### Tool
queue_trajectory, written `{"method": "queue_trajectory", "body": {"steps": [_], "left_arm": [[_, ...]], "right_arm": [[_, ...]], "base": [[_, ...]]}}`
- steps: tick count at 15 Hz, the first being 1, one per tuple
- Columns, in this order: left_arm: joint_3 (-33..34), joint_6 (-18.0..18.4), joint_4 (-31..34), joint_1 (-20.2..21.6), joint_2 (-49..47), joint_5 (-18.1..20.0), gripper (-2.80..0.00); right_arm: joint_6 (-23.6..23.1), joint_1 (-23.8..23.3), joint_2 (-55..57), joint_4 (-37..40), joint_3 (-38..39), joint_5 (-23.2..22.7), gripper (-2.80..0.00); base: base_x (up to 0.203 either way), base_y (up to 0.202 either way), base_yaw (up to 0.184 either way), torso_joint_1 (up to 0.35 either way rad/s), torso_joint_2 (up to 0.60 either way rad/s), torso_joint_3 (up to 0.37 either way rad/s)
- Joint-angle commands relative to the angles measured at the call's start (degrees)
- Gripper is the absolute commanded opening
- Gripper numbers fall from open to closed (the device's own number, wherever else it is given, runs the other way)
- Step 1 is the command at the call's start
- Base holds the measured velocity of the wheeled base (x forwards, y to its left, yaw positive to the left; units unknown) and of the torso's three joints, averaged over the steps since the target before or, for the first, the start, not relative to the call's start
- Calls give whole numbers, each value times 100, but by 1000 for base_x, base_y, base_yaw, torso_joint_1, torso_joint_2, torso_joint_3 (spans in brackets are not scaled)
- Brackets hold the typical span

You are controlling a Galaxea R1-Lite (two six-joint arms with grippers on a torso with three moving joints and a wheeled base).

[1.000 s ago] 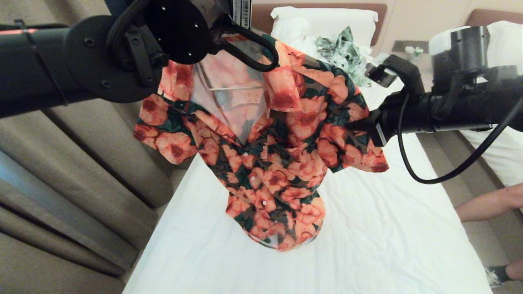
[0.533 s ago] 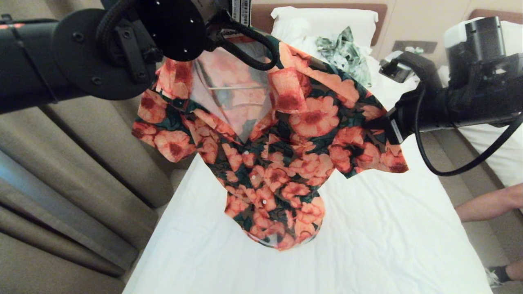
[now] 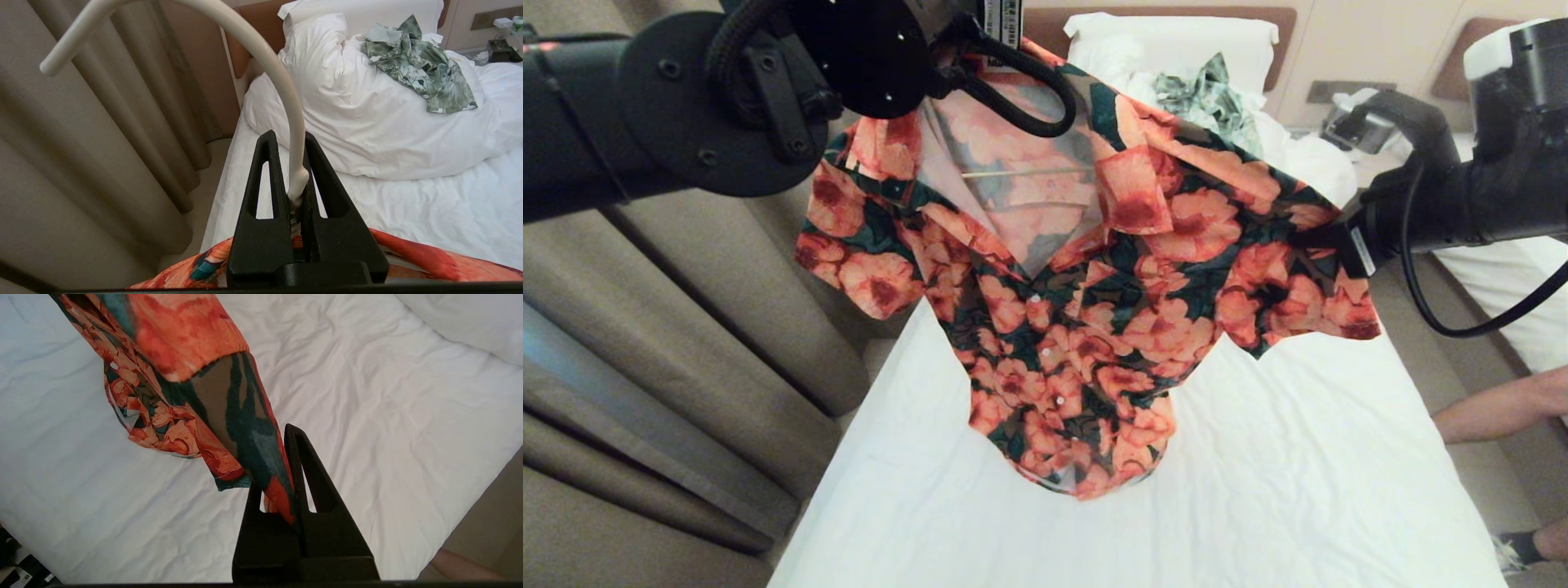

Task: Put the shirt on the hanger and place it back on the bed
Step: Take the clothes hanger out of the clothes

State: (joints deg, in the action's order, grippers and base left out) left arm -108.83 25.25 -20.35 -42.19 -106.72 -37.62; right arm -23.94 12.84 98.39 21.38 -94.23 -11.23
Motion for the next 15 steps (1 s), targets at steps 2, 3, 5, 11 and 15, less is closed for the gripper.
{"method": "queue_trajectory", "body": {"steps": [2, 3, 5, 11, 15], "left_arm": [[7, 15, -15, -8, 4, -24, -280], [2, 15, -18, -8, 18, -26, -280], [10, 15, -13, -8, 19, -26, -280], [10, 7, -13, -8, 20, -35, -280], [2, 15, -20, -52, 63, -8, -280]], "right_arm": [[-23, -6, -80, 9, 1, -27, 0], [-32, -5, -89, 1, 1, -57, 0], [25, 39, -127, 10, -4, -73, 0], [144, -89, -831, 378, 108, -560, -280], [2101, -52, -1678, 363, 353, -1095, -280]], "base": [[0, 0, 0, 0, 0, 0], [0, 0, 0, 0, 0, 0], [0, 0, 0, 0, 0, 0], [0, 0, 0, 0, 0, 0], [0, 0, 0, 0, 0, 0]]}}
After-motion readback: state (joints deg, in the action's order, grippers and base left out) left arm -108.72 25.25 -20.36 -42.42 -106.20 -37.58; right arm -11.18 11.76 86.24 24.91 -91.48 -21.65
